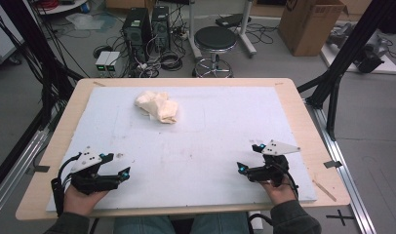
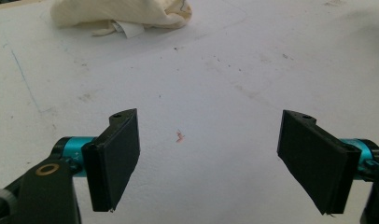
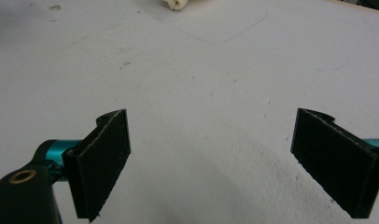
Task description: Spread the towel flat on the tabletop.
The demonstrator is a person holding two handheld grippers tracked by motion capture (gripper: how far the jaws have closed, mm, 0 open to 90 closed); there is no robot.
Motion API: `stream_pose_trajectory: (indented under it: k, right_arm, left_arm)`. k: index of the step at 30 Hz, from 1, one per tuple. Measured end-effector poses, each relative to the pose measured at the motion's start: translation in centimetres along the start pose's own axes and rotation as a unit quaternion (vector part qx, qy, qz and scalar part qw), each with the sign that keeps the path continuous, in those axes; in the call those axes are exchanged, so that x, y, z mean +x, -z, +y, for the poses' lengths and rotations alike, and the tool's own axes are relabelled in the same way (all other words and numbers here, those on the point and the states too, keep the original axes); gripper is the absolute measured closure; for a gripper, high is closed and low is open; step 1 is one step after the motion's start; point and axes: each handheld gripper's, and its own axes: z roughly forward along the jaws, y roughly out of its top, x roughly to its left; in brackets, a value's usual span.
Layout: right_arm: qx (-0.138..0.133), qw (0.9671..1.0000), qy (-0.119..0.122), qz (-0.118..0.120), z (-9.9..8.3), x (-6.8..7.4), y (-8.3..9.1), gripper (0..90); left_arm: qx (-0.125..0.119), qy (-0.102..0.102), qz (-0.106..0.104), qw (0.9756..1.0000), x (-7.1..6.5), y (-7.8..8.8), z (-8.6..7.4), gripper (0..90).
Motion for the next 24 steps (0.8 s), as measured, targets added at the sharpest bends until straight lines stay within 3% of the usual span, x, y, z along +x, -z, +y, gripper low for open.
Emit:
stream_pose_trajectory:
  k: [24]
  right_arm:
    - [-0.005, 1.0000, 0.002, 0.000, 0.03, 0.08, 0.08, 11.2]
  left_arm:
    - [0.000, 0.001, -0.003, 1.0000, 0.01, -0.37, -0.02, 21.5]
